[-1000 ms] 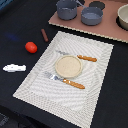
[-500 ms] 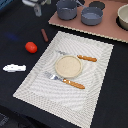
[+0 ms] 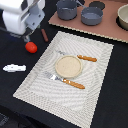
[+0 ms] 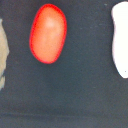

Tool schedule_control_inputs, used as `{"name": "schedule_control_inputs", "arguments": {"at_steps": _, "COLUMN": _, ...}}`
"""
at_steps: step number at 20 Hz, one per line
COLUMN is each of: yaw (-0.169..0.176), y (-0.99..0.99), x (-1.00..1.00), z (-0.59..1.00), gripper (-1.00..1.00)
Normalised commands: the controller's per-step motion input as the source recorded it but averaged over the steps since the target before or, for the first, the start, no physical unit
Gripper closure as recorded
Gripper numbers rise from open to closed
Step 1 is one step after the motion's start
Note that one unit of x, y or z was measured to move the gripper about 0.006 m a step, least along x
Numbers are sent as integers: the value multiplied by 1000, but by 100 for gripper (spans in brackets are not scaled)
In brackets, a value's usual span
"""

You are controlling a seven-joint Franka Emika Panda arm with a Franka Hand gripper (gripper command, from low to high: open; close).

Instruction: Place the fish, sausage, and tomato into the frying pan.

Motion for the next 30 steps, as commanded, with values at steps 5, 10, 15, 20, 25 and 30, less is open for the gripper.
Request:
{"name": "schedule_control_inputs", "arguments": {"at_steps": 5, "yaw": 55, "y": -713, "x": -177, "z": -397, "gripper": -100}}
{"name": "schedule_control_inputs", "arguments": {"at_steps": 10, "yaw": 59, "y": -566, "x": -23, "z": -407, "gripper": -100}}
{"name": "schedule_control_inputs", "arguments": {"at_steps": 15, "yaw": 44, "y": -409, "x": 0, "z": -478, "gripper": -100}}
{"name": "schedule_control_inputs", "arguments": {"at_steps": 20, "yaw": 24, "y": -234, "x": 0, "z": -521, "gripper": -100}}
{"name": "schedule_control_inputs", "arguments": {"at_steps": 25, "yaw": 12, "y": -128, "x": 0, "z": -447, "gripper": -100}}
{"name": "schedule_control_inputs", "arguments": {"at_steps": 30, "yaw": 15, "y": -94, "x": 0, "z": -325, "gripper": 100}}
